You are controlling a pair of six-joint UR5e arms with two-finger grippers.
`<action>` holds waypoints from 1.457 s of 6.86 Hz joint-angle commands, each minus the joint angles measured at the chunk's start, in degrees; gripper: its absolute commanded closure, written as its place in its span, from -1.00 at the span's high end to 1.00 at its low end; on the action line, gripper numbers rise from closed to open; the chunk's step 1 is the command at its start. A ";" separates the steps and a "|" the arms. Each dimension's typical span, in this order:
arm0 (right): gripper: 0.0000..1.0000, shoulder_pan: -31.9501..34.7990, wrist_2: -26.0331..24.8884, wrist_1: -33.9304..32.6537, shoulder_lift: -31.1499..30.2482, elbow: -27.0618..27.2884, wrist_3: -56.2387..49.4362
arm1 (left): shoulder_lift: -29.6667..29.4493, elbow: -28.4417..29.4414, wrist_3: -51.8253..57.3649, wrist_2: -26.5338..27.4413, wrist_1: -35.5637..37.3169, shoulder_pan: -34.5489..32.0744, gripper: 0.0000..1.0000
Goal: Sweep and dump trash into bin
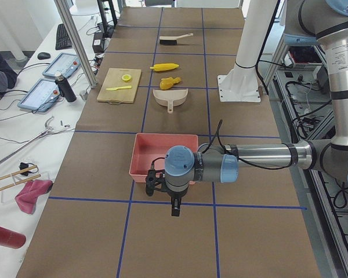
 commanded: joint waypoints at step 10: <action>1.00 0.00 1.80 0.03 -0.90 2.73 3.13 | 0.78 0.23 0.35 -0.26 2.11 -0.17 0.98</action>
